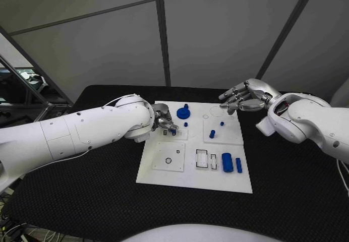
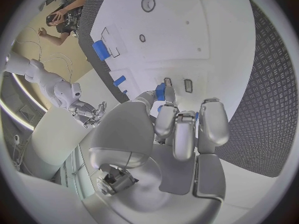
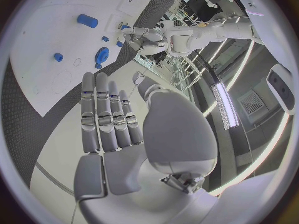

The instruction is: Assemble the parts on the task board

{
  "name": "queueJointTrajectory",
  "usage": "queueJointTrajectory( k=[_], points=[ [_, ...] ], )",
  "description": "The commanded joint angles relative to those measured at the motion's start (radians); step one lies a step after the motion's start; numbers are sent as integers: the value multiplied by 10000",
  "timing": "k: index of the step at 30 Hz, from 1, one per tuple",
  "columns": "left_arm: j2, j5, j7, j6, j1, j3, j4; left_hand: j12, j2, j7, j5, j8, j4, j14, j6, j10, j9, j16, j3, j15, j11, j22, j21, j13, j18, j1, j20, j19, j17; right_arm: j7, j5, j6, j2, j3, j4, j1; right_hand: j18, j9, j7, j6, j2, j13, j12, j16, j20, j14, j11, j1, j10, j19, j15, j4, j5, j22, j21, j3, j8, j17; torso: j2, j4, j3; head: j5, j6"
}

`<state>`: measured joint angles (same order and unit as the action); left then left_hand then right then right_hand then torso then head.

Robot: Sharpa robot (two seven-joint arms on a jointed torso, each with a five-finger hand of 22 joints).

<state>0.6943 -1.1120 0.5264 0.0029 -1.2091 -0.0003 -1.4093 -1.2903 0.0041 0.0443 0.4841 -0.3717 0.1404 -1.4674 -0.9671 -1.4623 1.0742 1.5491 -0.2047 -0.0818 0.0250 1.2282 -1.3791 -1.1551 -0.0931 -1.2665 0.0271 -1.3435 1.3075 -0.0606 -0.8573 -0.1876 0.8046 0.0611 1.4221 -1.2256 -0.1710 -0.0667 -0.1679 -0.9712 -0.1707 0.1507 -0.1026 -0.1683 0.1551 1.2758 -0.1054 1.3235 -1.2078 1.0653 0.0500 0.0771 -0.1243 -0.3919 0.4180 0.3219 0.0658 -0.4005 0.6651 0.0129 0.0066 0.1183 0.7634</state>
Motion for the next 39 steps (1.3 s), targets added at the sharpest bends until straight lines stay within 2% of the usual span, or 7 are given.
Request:
queueJointTrajectory(
  k=[1,8,19,21,23,25,39],
  points=[
    [-57,-684,155,-256,23,9,13,-612,1,-94,38,24,-1612,-976,-162,-375,18,64,-1699,-80,102,17,-42,-3246,161,124,-26,-74,2446,-132,-146,34,-8,9,10,-22,-105,-1,-44,-16,18,-6,53,48,-1,77,-16,-104,-62,66,-8,-16,-28,9,-43,-62,-15,13,8,-3,-9,-26,22],
    [-141,-861,191,-230,58,11,49,-617,-19,-99,66,28,-1660,-978,-196,-385,55,69,-1773,-85,106,40,-51,-3251,165,176,-31,-90,2453,-136,-209,36,-26,8,3,-22,-105,-1,-44,-16,18,-6,53,48,-1,77,-16,-104,-62,66,-8,-16,-28,9,-43,-62,-15,13,3,-7,-9,-36,47],
    [-169,-906,381,316,67,12,89,-611,-39,-104,143,39,-1723,-978,-230,-395,116,66,-1885,-89,110,46,-47,-3253,165,267,-37,-94,2450,-134,-239,55,-53,7,-29,-21,-105,-1,-45,-13,19,-16,58,65,1,82,-17,-115,-62,73,-6,-17,-27,21,-60,-73,-16,16,-7,-10,-7,-27,91],
    [-164,-907,394,422,67,12,77,-602,-59,-105,229,47,-1775,-978,-249,-399,161,66,-1963,-89,112,52,-45,-3252,165,324,-40,-96,2450,-135,-240,60,-55,7,-31,-21,-105,-1,-45,-13,19,-16,58,65,1,82,-17,-115,-62,73,-6,-17,-27,21,-60,-73,-16,16,-6,-9,-6,-19,100],
    [-160,-908,407,522,68,12,63,-575,-102,-101,492,58,-1836,-977,-273,-397,219,61,-2063,-89,109,47,-34,-3245,163,413,-42,-89,2446,-138,-240,67,-58,7,-33,-21,-105,-1,-45,-13,19,-16,58,65,1,82,-17,-115,-62,73,-6,-17,-27,21,-60,-73,-16,16,-3,-12,-5,-18,100],
    [-160,-908,415,573,68,12,60,-548,-130,-102,614,66,-1877,-976,-290,-395,261,58,-2125,-89,109,47,-28,-3237,162,477,-42,-86,2442,-140,-240,71,-60,7,-35,-21,-105,-1,-45,-13,19,-16,58,65,1,82,-17,-115,-62,73,-6,-17,-27,21,-60,-73,-16,16,-6,-15,-5,-27,94],
    [-178,-907,389,663,92,12,35,-532,-140,-102,656,72,-1896,-975,-298,-393,283,56,-2155,-89,110,49,-26,-3232,162,512,-42,-86,2440,-157,-241,99,-81,6,-56,-20,-105,-1,-45,-13,19,-16,58,65,1,82,-17,-115,-62,73,-6,-17,-27,21,-60,-73,-16,16,0,-12,-2,-12,112]
  ],
)
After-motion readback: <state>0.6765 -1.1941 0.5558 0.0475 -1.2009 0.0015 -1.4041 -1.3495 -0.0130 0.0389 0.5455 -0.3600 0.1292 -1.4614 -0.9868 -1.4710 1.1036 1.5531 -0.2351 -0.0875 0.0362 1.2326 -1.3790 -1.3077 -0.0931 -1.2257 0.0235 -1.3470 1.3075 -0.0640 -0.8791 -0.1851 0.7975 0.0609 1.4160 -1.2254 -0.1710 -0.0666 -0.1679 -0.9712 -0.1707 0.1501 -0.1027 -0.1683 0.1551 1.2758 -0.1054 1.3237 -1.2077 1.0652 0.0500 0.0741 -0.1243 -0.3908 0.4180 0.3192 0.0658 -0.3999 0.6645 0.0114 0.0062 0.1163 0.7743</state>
